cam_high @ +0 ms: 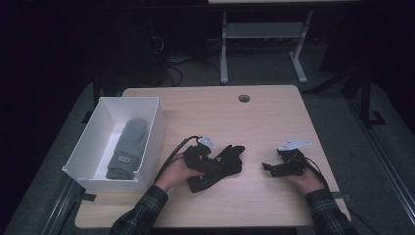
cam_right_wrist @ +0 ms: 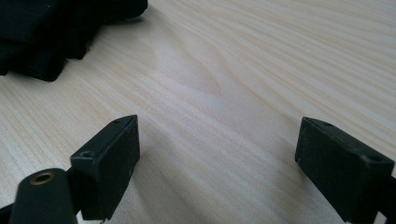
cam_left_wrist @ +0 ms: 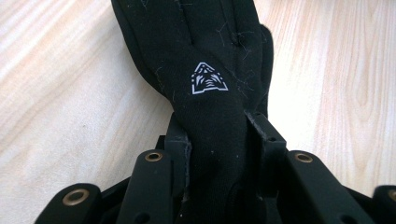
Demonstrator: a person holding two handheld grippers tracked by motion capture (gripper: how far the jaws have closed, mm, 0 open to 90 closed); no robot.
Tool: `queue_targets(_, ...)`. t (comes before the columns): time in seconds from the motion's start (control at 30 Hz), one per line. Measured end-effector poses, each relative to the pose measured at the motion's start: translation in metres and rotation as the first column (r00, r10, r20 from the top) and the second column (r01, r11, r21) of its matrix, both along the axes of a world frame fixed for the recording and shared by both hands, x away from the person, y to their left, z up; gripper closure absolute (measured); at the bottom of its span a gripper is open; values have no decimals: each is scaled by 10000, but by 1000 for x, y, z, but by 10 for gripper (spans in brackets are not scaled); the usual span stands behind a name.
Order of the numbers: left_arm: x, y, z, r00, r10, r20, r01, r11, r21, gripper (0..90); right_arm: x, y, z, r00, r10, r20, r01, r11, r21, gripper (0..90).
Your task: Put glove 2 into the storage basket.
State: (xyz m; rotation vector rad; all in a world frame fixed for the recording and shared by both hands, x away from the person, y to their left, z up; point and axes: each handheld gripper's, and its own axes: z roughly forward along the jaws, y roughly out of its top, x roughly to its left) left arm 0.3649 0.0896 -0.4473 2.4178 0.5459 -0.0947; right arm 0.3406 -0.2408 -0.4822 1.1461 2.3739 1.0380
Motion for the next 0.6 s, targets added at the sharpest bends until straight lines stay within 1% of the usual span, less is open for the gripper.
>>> queue_targets(0.07, -1, -1, 4, 9999, 77, 133, -79, 9999, 91, 654, 0, 0, 0, 10000, 0, 3, 0, 10000, -3, 137)
queue_targets(0.13, -3, -3, 9, 9997, 207, 125, -209, 9996, 178, 655, 0, 0, 0, 10000, -3, 1, 3, 10000, -2, 137)
queue_targets(0.2, -5, -4, 15, 9994, 251, 237, -260, 9990, 374, 656, 0, 0, 0, 10000, -3, -1, 3, 10000, 3, 137)
queue_targets(0.27, -5, -4, 22, 9989, 377, 264, -388, 9983, 435, 656, 0, 0, 0, 10000, 2, 0, -2, 10000, 0, 137)
queue_targets(0.3, -5, -4, 29, 9982, 521, 283, -531, 9979, 379, 656, 0, 0, 0, 10000, 0, 2, 0, 10000, 0, 137)
queue_targets(0.37, -5, -3, 39, 9977, 640, 227, -648, 9973, 334, 656, 0, 0, 0, 10000, 2, 4, -2, 10000, -1, 137)
queue_targets(0.43, -4, -2, 49, 9971, 696, 303, -707, 9968, 367, 657, 0, 0, 0, 10000, -4, 0, 4, 10000, 4, 137)
queue_targets(0.5, -3, -1, 63, 9950, 915, 389, -930, 9949, 389, 657, 0, 0, 0, 10000, -4, -3, 4, 10000, 15, 137)
queue_targets(0.53, -2, -1, 68, 9946, 938, 441, -956, 9946, 411, 657, 0, 0, 0, 10000, -10, -8, 10, 10000, 20, 137)
queue_targets(0.6, -1, 2, 81, 9930, 1091, 462, -1104, 9935, 279, 656, 0, 0, 0, 10000, -8, -1, 8, 10000, 25, 137)
